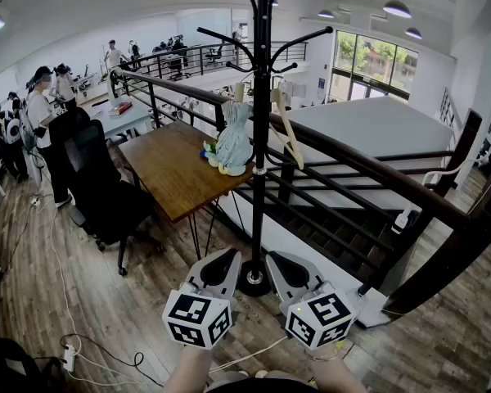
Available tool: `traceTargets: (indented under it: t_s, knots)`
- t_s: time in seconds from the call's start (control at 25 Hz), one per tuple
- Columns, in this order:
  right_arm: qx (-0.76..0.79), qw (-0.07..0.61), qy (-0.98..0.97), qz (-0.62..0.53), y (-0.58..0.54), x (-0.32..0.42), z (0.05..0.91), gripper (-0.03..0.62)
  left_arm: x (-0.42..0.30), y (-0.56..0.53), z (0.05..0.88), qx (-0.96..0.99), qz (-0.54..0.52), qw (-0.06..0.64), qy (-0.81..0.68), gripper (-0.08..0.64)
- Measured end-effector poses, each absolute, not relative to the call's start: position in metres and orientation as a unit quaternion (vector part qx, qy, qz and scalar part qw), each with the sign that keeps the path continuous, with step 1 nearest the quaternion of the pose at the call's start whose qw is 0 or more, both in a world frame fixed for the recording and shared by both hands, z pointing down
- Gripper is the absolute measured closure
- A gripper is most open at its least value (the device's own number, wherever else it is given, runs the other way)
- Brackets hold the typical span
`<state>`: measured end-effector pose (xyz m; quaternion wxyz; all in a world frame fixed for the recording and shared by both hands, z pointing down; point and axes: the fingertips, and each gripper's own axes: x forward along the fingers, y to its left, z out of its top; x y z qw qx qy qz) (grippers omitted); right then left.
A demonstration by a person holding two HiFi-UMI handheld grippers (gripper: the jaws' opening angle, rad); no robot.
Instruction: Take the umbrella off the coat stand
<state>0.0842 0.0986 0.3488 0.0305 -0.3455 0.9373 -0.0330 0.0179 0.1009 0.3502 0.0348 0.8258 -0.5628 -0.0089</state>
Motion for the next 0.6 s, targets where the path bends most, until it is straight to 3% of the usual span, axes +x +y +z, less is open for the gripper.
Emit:
traceTargets:
  t_s: [0.6]
  knots:
    - [-0.342,0.048,0.937,-0.053,0.077,0.107,0.356,0.565,0.015,0.087,0.359,0.811,-0.012,0.034,-0.584,0.545]
